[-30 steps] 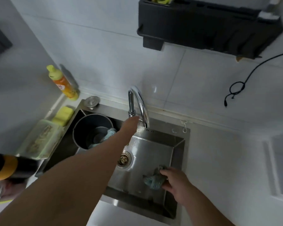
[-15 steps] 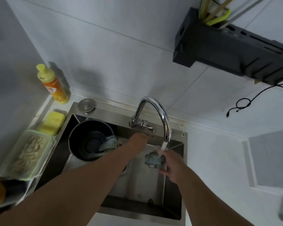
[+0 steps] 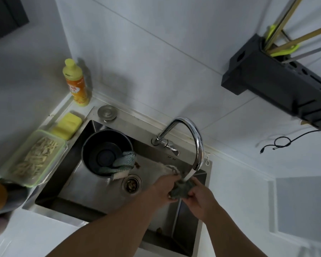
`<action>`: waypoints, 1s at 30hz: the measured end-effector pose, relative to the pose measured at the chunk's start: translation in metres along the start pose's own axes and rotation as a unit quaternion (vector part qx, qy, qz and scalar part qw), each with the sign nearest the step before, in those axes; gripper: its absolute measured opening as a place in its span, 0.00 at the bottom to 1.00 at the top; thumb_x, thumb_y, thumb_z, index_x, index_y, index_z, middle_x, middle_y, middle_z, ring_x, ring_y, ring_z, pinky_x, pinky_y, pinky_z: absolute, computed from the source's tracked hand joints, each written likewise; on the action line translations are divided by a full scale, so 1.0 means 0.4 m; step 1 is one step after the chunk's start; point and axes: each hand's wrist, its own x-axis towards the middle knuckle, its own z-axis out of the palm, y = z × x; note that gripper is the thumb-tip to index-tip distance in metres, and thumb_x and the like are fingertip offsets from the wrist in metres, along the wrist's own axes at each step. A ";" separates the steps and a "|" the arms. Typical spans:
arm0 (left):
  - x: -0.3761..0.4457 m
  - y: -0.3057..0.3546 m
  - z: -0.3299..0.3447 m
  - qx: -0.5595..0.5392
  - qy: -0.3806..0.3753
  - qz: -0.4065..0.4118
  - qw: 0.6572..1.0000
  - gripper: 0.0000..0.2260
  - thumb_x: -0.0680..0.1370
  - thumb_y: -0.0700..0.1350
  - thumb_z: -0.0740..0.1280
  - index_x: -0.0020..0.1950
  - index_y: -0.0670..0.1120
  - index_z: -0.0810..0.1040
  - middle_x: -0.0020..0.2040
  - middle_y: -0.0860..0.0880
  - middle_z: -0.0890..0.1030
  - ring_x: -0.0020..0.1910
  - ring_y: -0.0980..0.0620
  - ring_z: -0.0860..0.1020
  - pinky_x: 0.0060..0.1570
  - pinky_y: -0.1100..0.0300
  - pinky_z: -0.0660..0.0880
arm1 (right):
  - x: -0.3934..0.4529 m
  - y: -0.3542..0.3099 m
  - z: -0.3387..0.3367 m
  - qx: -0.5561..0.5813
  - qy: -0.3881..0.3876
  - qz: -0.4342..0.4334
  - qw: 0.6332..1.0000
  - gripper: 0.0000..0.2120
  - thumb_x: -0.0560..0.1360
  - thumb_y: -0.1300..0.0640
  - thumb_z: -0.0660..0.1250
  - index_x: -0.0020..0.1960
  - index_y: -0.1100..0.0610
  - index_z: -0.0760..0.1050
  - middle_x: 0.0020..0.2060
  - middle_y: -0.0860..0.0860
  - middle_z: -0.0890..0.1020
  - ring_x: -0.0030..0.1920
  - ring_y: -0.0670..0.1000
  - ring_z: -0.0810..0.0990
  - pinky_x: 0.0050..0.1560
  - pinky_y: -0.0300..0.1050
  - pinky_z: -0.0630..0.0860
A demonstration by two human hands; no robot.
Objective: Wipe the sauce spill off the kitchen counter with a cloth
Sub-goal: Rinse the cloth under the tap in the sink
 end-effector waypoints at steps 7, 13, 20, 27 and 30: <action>0.072 -0.001 0.035 -0.035 0.092 0.107 0.989 0.09 0.82 0.37 0.68 0.61 0.40 0.82 0.58 0.42 0.85 0.56 0.42 0.83 0.61 0.46 0.80 | 0.028 -0.030 -0.007 -0.313 0.176 -0.021 0.933 0.10 0.83 0.59 0.63 0.60 0.52 0.81 0.53 0.55 0.84 0.55 0.56 0.83 0.55 0.59 0.83; 0.078 -0.010 0.071 -0.060 0.076 0.041 0.994 0.15 0.85 0.47 0.63 0.54 0.37 0.82 0.47 0.38 0.83 0.39 0.44 0.82 0.36 0.55 0.80 | 0.077 -0.040 0.029 -0.058 0.014 0.056 0.997 0.16 0.80 0.52 0.67 0.62 0.61 0.82 0.55 0.64 0.85 0.52 0.61 0.82 0.51 0.55 0.80; 0.099 0.012 0.098 0.120 0.192 0.073 0.971 0.13 0.84 0.44 0.60 0.62 0.40 0.80 0.52 0.40 0.81 0.46 0.46 0.81 0.50 0.51 0.82 | 0.103 0.034 0.047 -0.226 0.025 -0.086 0.970 0.19 0.79 0.62 0.57 0.52 0.52 0.87 0.46 0.60 0.88 0.48 0.63 0.87 0.48 0.61 0.84; 0.110 -0.022 0.081 -0.026 0.166 0.030 0.985 0.07 0.78 0.43 0.67 0.46 0.40 0.81 0.40 0.40 0.82 0.42 0.42 0.82 0.46 0.51 0.79 | 0.134 0.086 0.057 -0.205 0.020 -0.096 0.974 0.11 0.81 0.55 0.64 0.52 0.56 0.85 0.44 0.56 0.87 0.51 0.59 0.86 0.49 0.55 0.85; 0.120 -0.027 0.076 -0.069 0.181 0.056 0.979 0.14 0.80 0.45 0.65 0.59 0.36 0.82 0.56 0.35 0.84 0.58 0.36 0.83 0.62 0.40 0.79 | 0.160 0.087 0.078 -0.213 0.035 -0.098 0.972 0.10 0.80 0.52 0.68 0.53 0.57 0.84 0.44 0.56 0.87 0.49 0.59 0.87 0.45 0.52 0.85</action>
